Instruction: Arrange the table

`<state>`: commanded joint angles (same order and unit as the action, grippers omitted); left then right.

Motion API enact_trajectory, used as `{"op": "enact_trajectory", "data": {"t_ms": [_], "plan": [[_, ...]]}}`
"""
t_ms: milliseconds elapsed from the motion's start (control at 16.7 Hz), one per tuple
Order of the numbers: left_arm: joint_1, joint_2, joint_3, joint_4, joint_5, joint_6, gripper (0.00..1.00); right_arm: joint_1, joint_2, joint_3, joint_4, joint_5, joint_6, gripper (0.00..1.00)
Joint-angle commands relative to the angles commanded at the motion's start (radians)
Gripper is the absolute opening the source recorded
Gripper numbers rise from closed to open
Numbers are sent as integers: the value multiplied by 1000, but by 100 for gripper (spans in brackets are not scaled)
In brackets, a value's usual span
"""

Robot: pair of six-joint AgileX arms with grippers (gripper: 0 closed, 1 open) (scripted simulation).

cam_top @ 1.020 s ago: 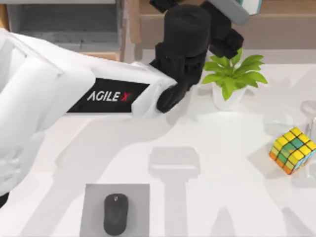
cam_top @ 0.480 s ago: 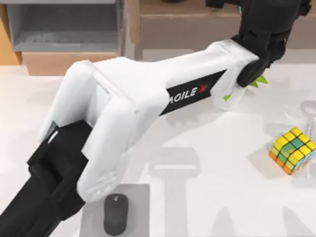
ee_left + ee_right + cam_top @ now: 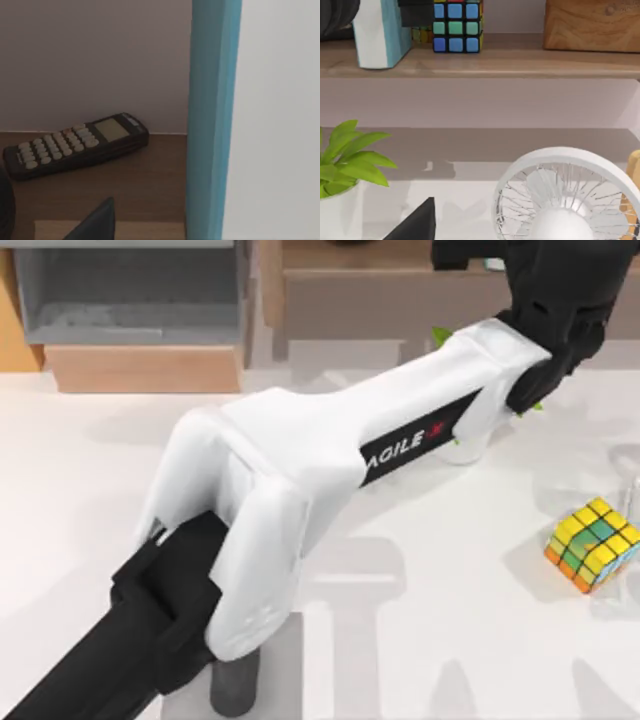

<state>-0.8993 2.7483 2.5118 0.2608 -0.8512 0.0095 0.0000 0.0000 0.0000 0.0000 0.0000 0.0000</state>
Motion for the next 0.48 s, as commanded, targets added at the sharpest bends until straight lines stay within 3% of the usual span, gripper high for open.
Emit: {"op": "enact_trajectory", "data": {"t_ms": [480], "plan": [[7, 43, 73, -40, 7, -3, 100, 0, 0, 0, 0, 0, 0, 100]]}}
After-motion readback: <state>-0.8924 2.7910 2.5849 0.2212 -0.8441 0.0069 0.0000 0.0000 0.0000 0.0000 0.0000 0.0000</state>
